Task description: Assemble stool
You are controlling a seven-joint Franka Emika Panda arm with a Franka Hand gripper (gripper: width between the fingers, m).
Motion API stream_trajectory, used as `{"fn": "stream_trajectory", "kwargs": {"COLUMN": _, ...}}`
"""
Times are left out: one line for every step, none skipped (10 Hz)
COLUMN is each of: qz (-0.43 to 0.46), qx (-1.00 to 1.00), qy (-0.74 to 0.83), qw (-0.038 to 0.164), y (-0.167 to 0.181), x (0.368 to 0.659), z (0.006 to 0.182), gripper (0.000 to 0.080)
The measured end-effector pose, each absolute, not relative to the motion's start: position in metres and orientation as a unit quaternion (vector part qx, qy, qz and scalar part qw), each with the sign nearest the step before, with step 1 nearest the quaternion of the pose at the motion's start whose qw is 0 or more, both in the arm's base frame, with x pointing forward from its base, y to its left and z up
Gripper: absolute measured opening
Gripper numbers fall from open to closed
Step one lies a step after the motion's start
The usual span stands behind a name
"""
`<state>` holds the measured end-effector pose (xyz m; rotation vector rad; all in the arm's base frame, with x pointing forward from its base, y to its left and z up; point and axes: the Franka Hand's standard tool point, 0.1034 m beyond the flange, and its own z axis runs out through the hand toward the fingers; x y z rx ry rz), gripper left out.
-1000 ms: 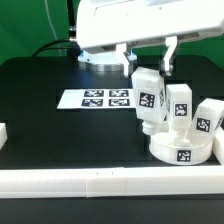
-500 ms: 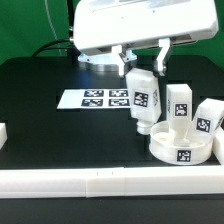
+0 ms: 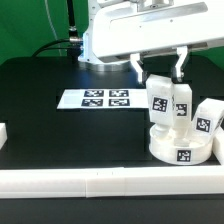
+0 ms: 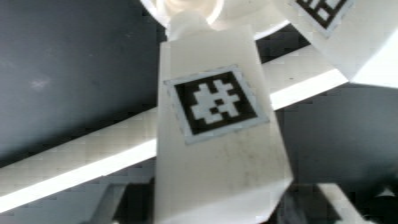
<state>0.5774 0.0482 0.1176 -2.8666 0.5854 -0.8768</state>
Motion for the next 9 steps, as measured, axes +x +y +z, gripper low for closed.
{"fn": "stream_trajectory", "kwargs": {"qz": -0.287, "qx": -0.938, "qy": 0.191, "qw": 0.043, "y": 0.0483, "x": 0.5768, "z": 0.117, "gripper": 0.032}}
{"fn": "stream_trajectory", "kwargs": {"qz": -0.287, "qx": -0.938, "qy": 0.19, "qw": 0.043, "y": 0.0497, "x": 0.5736, "z": 0.1148, "gripper": 0.032}}
{"fn": "stream_trajectory", "kwargs": {"qz": -0.286, "qx": -0.939, "qy": 0.188, "qw": 0.043, "y": 0.0522, "x": 0.5728, "z": 0.1138, "gripper": 0.032}}
{"fn": "stream_trajectory", "kwargs": {"qz": -0.286, "qx": -0.939, "qy": 0.188, "qw": 0.043, "y": 0.0518, "x": 0.5729, "z": 0.1137, "gripper": 0.032}}
{"fn": "stream_trajectory", "kwargs": {"qz": -0.285, "qx": -0.939, "qy": 0.188, "qw": 0.043, "y": 0.0518, "x": 0.5727, "z": 0.1132, "gripper": 0.032}}
{"fn": "stream_trajectory", "kwargs": {"qz": -0.284, "qx": -0.939, "qy": 0.188, "qw": 0.043, "y": 0.0518, "x": 0.5723, "z": 0.1123, "gripper": 0.032}}
{"fn": "stream_trajectory", "kwargs": {"qz": -0.284, "qx": -0.939, "qy": 0.188, "qw": 0.043, "y": 0.0527, "x": 0.5721, "z": 0.112, "gripper": 0.032}}
{"fn": "stream_trajectory", "kwargs": {"qz": -0.283, "qx": -0.94, "qy": 0.188, "qw": 0.042, "y": 0.052, "x": 0.5717, "z": 0.1106, "gripper": 0.032}}
{"fn": "stream_trajectory", "kwargs": {"qz": -0.282, "qx": -0.94, "qy": 0.188, "qw": 0.041, "y": 0.0508, "x": 0.571, "z": 0.1078, "gripper": 0.032}}
